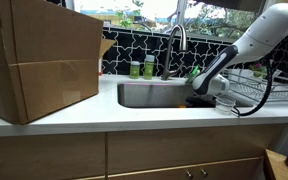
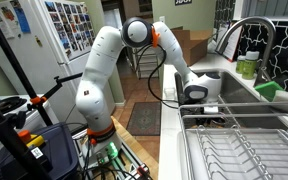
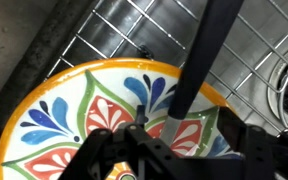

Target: Put the fork in the utensil holder on the plate rack

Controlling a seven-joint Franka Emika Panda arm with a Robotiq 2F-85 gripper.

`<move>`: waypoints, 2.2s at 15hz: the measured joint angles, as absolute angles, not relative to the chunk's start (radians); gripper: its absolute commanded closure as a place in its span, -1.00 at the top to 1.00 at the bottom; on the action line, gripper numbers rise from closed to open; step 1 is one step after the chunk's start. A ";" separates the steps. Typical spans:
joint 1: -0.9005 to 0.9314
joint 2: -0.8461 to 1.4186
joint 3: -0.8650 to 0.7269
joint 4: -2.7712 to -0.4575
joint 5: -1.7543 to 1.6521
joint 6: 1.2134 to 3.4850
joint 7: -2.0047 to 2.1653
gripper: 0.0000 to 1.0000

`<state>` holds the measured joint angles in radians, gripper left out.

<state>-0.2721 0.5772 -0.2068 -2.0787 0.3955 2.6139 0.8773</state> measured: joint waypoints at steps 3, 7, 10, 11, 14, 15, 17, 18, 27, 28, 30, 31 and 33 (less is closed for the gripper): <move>-0.274 0.596 -0.207 -2.065 0.403 2.614 0.877 0.45; -0.274 0.600 -0.207 -2.058 0.405 2.614 0.877 -0.46; -0.274 0.602 -0.206 -2.049 0.407 2.614 0.877 -0.94; -0.274 0.604 -0.206 -2.044 0.409 2.614 0.877 -0.98; -0.274 0.607 -0.206 -2.039 0.412 2.614 0.877 -0.90; -0.274 0.607 -0.206 -2.039 0.413 2.614 0.877 -0.90; -0.274 0.607 -0.206 -2.039 0.413 2.614 0.877 -0.90; -0.274 0.607 -0.206 -2.039 0.414 2.614 0.877 -0.90; -0.284 0.590 -0.217 -2.019 0.408 2.459 0.833 -0.90; -0.284 0.583 -0.222 -2.018 0.405 2.431 0.824 -0.90; -0.283 0.567 -0.234 -2.017 0.401 2.381 0.806 -0.90; -0.283 0.560 -0.238 -2.015 0.400 2.357 0.796 -0.90; -0.284 0.547 -0.245 -2.013 0.400 2.313 0.778 -0.90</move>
